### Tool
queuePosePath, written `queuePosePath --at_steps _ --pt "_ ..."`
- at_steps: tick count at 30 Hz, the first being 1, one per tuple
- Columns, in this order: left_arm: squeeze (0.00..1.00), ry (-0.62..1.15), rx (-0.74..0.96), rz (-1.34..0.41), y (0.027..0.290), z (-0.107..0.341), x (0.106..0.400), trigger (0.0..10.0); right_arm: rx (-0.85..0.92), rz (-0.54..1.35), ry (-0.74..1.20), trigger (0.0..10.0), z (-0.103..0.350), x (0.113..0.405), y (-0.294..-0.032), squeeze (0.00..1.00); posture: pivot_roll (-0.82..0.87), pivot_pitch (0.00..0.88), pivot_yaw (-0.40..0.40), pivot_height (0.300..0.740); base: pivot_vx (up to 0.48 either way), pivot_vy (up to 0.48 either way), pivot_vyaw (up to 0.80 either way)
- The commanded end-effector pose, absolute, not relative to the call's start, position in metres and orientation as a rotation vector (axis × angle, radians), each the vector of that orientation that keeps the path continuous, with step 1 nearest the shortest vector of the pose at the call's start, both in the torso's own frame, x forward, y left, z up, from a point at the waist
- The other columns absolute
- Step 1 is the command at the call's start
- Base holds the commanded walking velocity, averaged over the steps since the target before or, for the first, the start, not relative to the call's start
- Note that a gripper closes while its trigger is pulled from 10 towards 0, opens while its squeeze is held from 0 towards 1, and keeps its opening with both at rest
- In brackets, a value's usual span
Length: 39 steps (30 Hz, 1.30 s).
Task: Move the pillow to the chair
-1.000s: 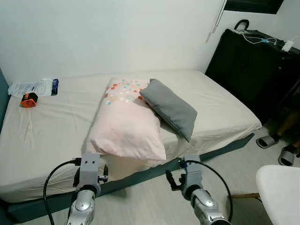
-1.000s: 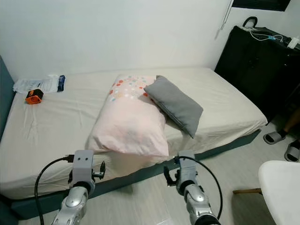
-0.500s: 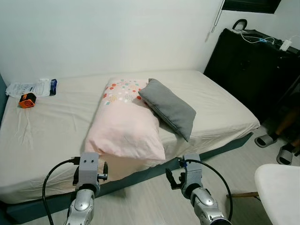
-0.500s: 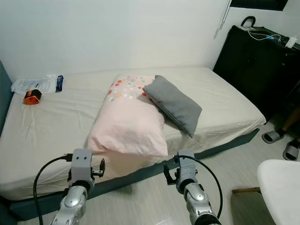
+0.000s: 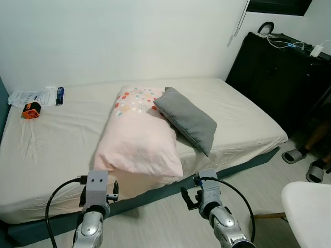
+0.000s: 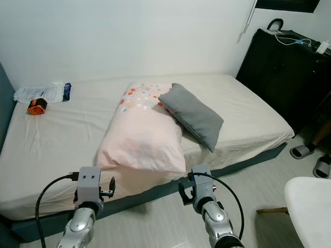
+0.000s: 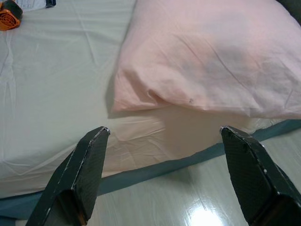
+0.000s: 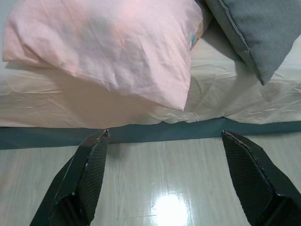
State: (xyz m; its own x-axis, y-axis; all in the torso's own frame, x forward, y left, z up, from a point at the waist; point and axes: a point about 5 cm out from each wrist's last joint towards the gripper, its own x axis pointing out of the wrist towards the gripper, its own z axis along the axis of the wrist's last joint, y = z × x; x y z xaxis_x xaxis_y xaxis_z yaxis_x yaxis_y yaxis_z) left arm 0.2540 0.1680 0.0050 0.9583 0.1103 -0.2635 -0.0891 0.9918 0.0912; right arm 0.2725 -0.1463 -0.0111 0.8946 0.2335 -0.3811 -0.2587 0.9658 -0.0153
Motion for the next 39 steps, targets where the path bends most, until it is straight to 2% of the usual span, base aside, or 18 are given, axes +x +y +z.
queuePosePath --at_steps 1,31,39 --pt "0.0 0.274 0.07 0.093 0.1623 0.0037 0.252 10.0 -0.084 0.27 0.358 10.0 -0.0069 0.2754 -0.1455 0.0 0.12 0.0 -0.147 0.74 0.0 0.0 0.0" --pt "0.0 0.246 0.048 0.051 0.1575 0.0096 0.2544 10.0 -0.102 0.262 0.351 10.0 -0.0075 0.2738 -0.1471 0.0 0.12 0.0 -0.142 0.74 0.0 0.0 0.79" --pt "0.0 0.243 0.046 0.042 0.1576 0.0099 0.2534 10.0 -0.061 0.235 0.366 10.0 -0.0098 0.2724 -0.1489 0.0 0.12 0.0 -0.138 0.74 0.0 0.0 0.0"
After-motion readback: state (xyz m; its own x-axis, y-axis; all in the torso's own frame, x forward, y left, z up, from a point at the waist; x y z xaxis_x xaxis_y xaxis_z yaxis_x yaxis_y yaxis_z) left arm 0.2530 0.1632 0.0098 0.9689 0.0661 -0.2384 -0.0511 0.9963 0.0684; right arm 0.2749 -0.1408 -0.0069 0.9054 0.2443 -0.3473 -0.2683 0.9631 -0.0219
